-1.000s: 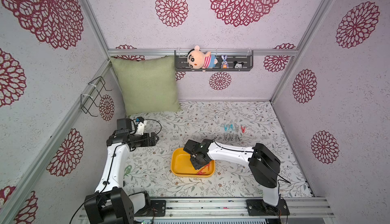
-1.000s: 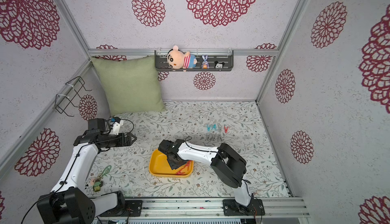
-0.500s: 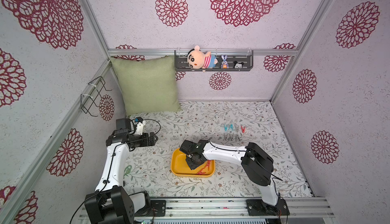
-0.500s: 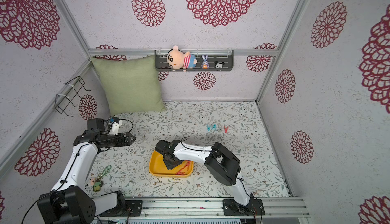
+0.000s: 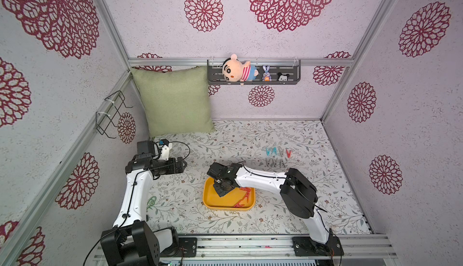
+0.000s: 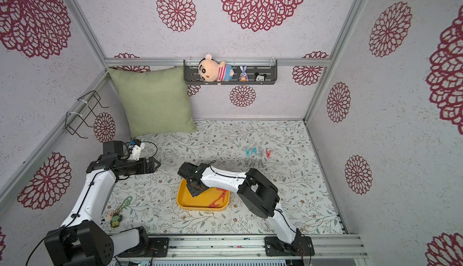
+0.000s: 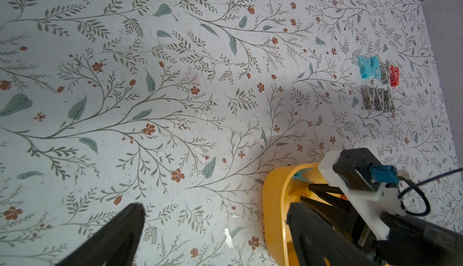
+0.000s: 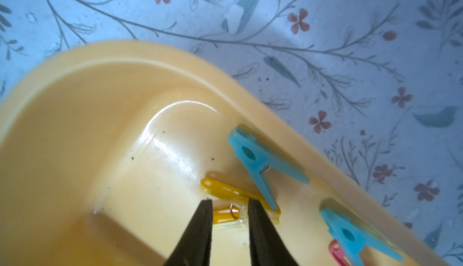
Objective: Take the clothespins out of the storage box
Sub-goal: Pick up the clothespin from the storage box.
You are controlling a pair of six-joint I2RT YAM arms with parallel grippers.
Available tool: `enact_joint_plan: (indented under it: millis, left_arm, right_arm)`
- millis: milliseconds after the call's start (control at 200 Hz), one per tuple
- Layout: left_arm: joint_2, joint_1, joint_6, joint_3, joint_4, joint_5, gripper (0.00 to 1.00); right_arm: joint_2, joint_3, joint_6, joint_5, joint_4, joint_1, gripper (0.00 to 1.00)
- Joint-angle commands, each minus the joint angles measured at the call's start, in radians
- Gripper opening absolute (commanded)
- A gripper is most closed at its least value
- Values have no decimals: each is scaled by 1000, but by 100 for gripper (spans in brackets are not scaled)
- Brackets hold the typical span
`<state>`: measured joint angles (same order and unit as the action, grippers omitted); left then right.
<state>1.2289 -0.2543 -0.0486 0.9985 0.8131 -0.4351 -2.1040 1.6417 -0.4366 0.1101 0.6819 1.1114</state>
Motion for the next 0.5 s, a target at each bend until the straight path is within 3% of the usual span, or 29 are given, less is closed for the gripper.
enact_joint_plan:
  millis: [0,115,165,200,295,495]
  left_arm:
    - [-2,-13,-2,3,-15,-17,97]
    - [-4,-11,0,6,-11,-19,98]
    - [-5,-12,4,8,-12,-13,97]
    - [-5,-11,7,9,-13,-6,97]
    - [-6,-12,16,14,-18,6,97]
    - [-17,-10,40,25,-20,-3,97]
  right_arm:
    - [80,17,-25,32,50,8,31]
    - [99,13,-158,22,76,15,31]
    - [117,-5,-258,22,77,28,44]
    - [132,-26,-329,9,66,38,48]
    - [168,-84,-502,-13,4,73,47]
    - [158,-95,-795,64,-16,117,44]
